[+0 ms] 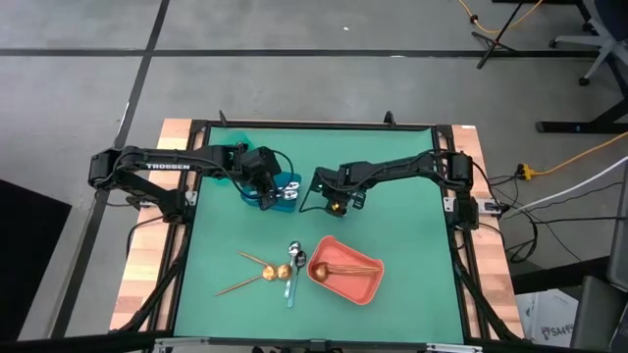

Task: Sort silverware by color (type)
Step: Put the blue spoon into the transparent green bin

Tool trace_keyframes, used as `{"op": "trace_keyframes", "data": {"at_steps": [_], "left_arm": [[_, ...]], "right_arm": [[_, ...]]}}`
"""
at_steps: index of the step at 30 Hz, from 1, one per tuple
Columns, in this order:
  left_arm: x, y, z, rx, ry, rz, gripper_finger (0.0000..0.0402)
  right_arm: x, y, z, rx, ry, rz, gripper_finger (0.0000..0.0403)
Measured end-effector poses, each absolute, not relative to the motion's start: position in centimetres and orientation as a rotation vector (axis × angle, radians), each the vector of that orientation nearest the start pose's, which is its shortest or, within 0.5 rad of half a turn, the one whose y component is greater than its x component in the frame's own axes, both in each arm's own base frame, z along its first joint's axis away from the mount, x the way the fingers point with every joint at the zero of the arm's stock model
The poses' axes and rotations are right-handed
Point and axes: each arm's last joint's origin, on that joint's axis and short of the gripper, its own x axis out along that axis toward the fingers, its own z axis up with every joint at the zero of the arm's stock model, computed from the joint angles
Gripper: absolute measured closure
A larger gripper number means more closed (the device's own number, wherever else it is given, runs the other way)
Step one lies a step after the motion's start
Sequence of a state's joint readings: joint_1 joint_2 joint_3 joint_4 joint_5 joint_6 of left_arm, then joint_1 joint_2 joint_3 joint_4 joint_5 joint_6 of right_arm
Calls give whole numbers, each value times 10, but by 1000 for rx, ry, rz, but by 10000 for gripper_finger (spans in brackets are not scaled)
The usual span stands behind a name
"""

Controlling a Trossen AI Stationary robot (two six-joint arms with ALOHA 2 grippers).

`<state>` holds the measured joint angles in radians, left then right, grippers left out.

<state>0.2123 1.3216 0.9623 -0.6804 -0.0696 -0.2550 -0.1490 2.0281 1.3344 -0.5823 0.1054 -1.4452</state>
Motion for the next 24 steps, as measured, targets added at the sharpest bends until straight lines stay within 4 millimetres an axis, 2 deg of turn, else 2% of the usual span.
{"op": "trace_keyframes", "data": {"at_steps": [8,24], "left_arm": [[248,56,246,-304,1003,388,369],[248,56,246,-304,1003,388,369]], "right_arm": [[384,-61,137,-1189,1223,735,328],[381,-62,135,-954,1310,567,332]]}}
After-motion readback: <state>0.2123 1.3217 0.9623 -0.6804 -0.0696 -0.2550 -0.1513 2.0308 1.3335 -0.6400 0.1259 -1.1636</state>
